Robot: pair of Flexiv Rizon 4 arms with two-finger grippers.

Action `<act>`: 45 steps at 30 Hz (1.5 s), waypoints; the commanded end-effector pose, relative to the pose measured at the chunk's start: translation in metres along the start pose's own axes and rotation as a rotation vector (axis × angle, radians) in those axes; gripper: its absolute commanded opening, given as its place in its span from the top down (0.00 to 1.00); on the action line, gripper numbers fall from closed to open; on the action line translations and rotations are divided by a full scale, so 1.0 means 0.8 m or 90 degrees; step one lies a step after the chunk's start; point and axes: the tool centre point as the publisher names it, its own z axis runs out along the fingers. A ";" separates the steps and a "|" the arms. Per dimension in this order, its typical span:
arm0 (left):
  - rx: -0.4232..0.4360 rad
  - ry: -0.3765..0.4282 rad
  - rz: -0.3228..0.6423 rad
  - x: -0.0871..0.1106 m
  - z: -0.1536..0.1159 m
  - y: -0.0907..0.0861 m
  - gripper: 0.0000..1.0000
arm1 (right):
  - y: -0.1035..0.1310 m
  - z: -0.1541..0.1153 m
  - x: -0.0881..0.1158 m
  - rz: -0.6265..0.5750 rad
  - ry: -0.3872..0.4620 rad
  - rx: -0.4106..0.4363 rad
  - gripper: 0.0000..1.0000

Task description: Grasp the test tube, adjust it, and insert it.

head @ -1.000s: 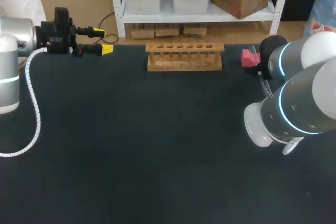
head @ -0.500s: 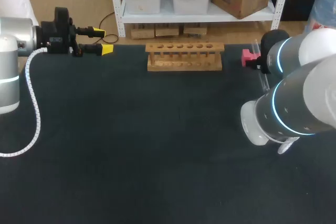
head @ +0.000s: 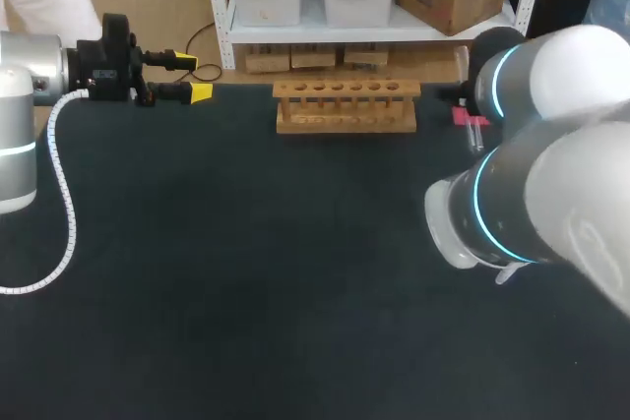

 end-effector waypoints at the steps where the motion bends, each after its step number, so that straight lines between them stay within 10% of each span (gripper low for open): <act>1: -0.003 -0.003 0.002 0.002 -0.001 -0.002 0.00 | 0.022 -0.024 -0.004 0.006 -0.005 0.056 1.00; 27: -0.003 -0.003 0.002 0.002 -0.001 -0.002 0.00 | 0.145 -0.017 0.000 0.006 0.002 -0.043 1.00; 45: -0.003 -0.003 0.002 0.002 -0.001 -0.002 0.00 | 0.165 0.016 0.024 0.020 0.038 -0.088 1.00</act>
